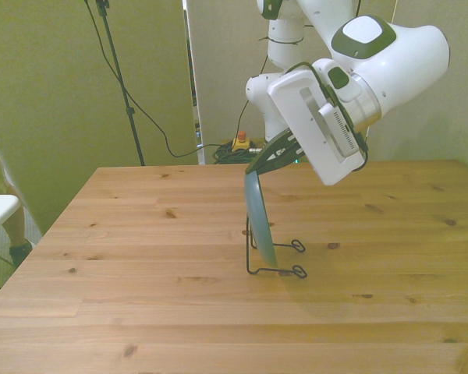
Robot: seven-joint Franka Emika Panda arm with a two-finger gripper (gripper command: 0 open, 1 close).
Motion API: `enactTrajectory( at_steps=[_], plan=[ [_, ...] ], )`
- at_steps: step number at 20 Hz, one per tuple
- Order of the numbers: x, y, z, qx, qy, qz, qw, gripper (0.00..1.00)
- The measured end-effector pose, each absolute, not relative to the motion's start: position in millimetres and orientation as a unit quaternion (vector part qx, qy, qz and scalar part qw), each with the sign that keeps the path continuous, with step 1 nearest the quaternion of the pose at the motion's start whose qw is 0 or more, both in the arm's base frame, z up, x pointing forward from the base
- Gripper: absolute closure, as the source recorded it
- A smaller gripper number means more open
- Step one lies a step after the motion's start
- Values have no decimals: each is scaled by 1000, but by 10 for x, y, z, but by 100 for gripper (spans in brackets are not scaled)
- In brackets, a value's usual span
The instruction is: Load the plate
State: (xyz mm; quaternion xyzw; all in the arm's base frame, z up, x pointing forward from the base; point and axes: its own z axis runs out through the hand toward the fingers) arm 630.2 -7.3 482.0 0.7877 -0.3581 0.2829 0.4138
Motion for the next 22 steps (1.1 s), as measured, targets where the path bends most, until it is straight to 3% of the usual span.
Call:
enactTrajectory(
  at_steps=[6,7,22],
  plan=[
    [6387,-80,4716,788,-360,281,414,100],
    [6400,-84,4707,788,-360,281,414,0],
    [6447,-60,4727,792,-378,272,394,0]
  ],
)
